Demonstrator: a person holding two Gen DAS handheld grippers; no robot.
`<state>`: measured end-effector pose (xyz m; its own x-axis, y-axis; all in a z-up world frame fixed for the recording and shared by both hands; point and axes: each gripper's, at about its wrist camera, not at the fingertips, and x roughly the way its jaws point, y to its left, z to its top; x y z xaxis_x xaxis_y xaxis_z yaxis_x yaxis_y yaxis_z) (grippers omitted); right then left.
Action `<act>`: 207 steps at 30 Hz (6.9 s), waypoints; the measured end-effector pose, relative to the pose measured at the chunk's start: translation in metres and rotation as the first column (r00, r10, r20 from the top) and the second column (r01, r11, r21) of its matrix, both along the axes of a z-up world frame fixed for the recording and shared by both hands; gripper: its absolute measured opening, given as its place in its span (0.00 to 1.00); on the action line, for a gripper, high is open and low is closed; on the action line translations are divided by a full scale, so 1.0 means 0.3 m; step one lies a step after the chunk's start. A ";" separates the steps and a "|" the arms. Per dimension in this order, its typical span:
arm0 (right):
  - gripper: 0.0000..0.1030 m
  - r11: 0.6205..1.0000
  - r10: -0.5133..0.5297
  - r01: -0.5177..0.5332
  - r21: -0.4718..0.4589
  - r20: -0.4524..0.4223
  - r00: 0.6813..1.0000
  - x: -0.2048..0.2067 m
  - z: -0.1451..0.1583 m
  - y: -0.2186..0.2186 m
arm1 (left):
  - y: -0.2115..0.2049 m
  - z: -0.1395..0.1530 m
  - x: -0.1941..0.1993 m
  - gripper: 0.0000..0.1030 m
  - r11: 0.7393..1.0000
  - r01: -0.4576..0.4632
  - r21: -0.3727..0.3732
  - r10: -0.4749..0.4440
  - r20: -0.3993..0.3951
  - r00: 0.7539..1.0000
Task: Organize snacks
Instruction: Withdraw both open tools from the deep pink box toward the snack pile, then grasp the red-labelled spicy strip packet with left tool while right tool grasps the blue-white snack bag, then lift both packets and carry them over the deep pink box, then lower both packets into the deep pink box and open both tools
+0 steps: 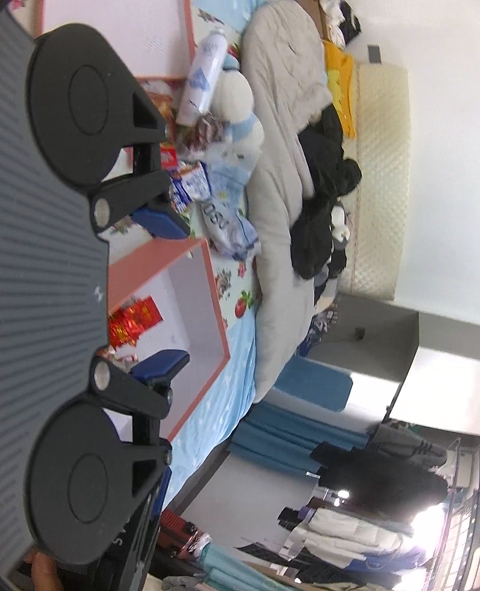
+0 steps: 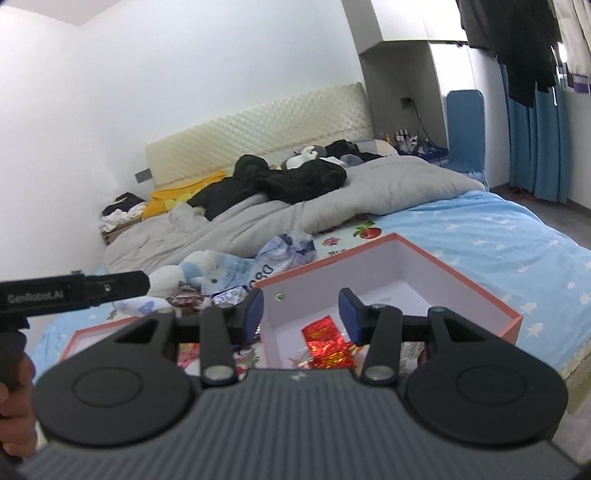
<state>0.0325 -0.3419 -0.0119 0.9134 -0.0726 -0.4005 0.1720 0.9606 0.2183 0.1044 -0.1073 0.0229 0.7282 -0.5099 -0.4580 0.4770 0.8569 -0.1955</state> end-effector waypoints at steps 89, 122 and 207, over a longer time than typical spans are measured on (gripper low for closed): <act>0.73 0.951 0.229 -0.295 -0.091 -0.433 0.872 1.320 -0.618 0.427 | 0.264 -0.878 1.099 0.91 0.948 -0.072 0.310 0.180 -0.336 0.925; 0.40 0.939 0.298 -0.343 -0.007 -0.478 0.826 1.178 -0.543 0.383 | 0.255 -0.860 0.988 0.17 0.929 -0.168 0.329 0.248 -0.220 0.943; 0.41 0.997 -0.058 0.075 0.025 -0.410 0.910 0.516 -0.322 -0.391 | -0.616 -0.433 0.591 0.13 0.993 0.100 0.071 -0.074 -0.302 0.950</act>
